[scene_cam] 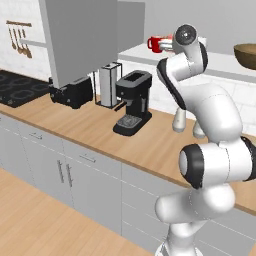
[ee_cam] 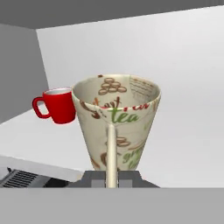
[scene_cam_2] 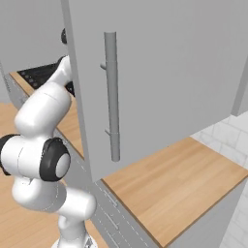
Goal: Gather all objects into one cabinet and sort the glasses and bowls to opposite sides.
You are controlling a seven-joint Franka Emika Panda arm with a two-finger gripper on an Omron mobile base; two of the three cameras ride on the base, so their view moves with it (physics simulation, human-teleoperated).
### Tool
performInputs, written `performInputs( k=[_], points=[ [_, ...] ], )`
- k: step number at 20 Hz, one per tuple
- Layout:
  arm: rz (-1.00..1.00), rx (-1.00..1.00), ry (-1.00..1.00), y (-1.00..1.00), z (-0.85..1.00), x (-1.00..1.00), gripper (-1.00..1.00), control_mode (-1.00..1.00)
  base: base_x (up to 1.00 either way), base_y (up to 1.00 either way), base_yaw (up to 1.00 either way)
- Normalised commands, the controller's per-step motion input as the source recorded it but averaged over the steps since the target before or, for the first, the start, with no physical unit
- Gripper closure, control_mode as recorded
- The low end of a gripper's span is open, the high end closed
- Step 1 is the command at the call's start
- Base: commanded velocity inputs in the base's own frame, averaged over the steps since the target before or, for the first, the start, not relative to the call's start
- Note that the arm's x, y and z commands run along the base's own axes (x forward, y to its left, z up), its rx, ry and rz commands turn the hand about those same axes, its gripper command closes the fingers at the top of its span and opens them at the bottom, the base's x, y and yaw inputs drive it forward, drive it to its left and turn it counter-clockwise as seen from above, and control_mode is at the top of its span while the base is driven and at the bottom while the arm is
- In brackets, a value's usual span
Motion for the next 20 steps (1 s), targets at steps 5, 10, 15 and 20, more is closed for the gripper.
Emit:
performInputs(
  k=[5, 10, 15, 20],
  points=[
    [0.0, 0.02, -0.15, 0.01, 0.14, 0.1, 1.0, -1.0, 0.0, 0.0, 0.0],
    [-0.02, -0.04, 0.18, 0.0, -0.24, 0.55, 1.0, -1.0, 0.0, 0.0, 0.0],
    [-0.01, 0.0, 0.04, 0.0, -0.06, 0.15, 1.0, -1.0, 0.0, 0.0, 0.0],
    [0.0, 0.0, 0.0, 0.0, 0.0, 0.0, 1.0, -1.0, 0.0, 0.0, 0.0]
  ],
)
